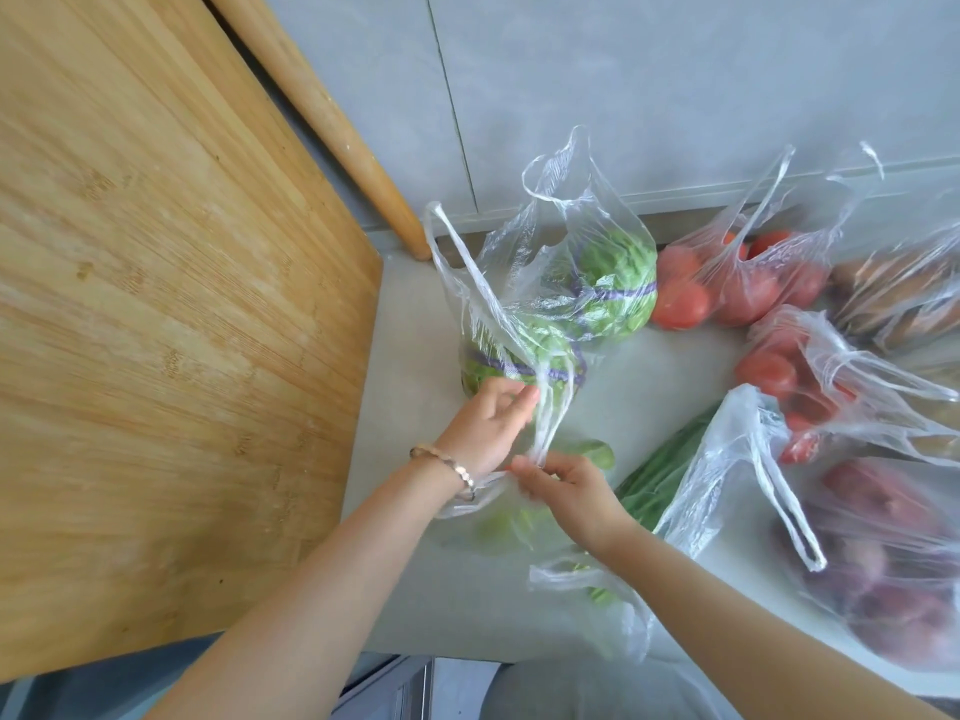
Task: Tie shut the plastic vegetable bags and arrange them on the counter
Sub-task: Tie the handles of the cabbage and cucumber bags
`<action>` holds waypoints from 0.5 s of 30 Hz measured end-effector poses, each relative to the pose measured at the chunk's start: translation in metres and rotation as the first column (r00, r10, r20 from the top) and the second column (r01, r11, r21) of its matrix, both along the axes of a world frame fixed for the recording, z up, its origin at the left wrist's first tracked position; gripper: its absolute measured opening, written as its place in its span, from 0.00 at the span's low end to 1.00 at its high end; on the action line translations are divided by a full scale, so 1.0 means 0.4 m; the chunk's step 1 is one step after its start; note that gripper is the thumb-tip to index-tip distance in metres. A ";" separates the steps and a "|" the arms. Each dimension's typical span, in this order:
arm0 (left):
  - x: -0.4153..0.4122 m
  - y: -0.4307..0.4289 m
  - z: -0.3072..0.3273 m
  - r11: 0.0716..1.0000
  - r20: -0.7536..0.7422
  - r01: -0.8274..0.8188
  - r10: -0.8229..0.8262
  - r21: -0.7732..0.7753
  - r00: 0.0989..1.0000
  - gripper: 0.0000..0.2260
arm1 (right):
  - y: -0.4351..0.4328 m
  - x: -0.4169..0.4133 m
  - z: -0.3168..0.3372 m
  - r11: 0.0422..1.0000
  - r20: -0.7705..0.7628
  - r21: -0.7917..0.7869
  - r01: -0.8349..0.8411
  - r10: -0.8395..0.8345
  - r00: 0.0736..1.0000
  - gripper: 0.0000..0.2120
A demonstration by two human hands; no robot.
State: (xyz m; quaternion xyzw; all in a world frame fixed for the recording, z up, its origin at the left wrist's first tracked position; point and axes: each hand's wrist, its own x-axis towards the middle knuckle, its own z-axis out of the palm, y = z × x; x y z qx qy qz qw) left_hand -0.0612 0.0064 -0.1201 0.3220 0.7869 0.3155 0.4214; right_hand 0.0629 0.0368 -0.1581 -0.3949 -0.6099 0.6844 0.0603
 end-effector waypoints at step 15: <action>0.032 -0.083 -0.038 0.978 -0.329 0.186 -0.207 -0.093 0.922 0.12 | 0.027 0.004 -0.005 0.953 0.016 -0.057 0.296 -0.296 0.955 0.11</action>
